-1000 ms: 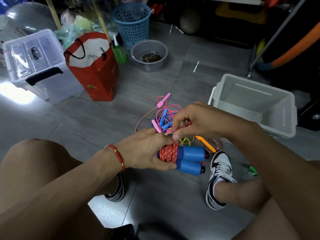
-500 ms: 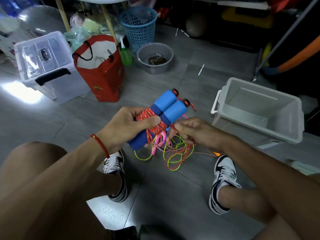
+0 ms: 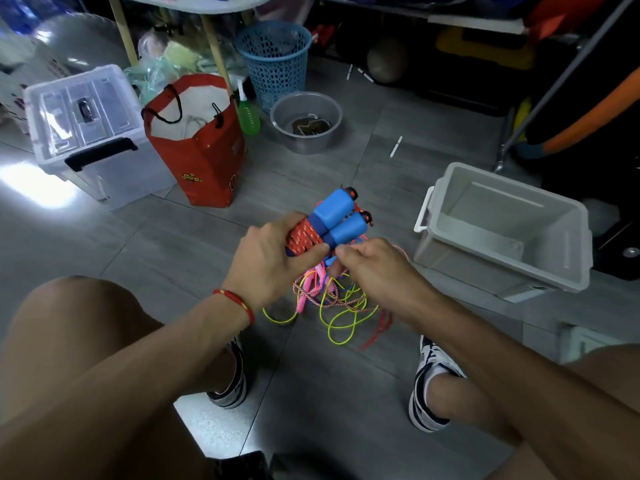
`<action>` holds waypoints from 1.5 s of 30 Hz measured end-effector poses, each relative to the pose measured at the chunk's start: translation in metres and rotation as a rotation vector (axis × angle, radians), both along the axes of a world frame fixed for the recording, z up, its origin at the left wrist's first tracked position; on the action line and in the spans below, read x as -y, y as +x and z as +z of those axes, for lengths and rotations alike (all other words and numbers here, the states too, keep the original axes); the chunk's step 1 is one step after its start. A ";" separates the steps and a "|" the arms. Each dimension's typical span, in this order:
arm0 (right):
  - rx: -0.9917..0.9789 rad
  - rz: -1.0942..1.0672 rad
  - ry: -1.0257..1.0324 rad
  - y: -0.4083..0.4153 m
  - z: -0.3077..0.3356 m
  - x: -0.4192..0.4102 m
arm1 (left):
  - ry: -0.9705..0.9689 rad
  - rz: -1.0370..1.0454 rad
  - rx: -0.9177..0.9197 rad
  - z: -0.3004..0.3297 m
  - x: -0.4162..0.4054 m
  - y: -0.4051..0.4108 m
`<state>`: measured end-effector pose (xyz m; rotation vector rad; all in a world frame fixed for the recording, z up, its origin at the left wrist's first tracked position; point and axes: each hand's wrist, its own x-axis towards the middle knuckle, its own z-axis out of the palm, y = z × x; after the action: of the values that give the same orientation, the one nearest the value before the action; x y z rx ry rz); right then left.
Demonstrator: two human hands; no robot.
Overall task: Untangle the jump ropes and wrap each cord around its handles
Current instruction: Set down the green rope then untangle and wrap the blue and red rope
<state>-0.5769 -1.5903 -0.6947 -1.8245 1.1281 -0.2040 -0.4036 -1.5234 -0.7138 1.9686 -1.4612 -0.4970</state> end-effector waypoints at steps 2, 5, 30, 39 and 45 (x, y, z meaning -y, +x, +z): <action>0.054 -0.099 0.110 0.002 0.005 -0.001 | -0.055 0.004 0.170 -0.006 -0.003 -0.010; 0.118 -0.220 0.110 0.003 0.009 -0.004 | -0.161 -0.023 0.286 -0.004 -0.004 -0.022; -0.147 0.013 -0.339 0.004 -0.009 0.015 | 0.184 0.091 -0.604 0.004 0.019 0.004; -0.133 -0.007 -0.238 0.012 0.001 0.012 | 0.040 0.194 0.011 -0.003 0.018 -0.007; 0.099 -0.212 -0.122 0.015 -0.004 0.005 | -0.161 -0.017 0.276 -0.008 0.007 -0.023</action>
<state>-0.5618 -1.5958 -0.6991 -1.7778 1.2616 -0.4913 -0.4266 -1.5306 -0.7223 1.9538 -1.6308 -0.1118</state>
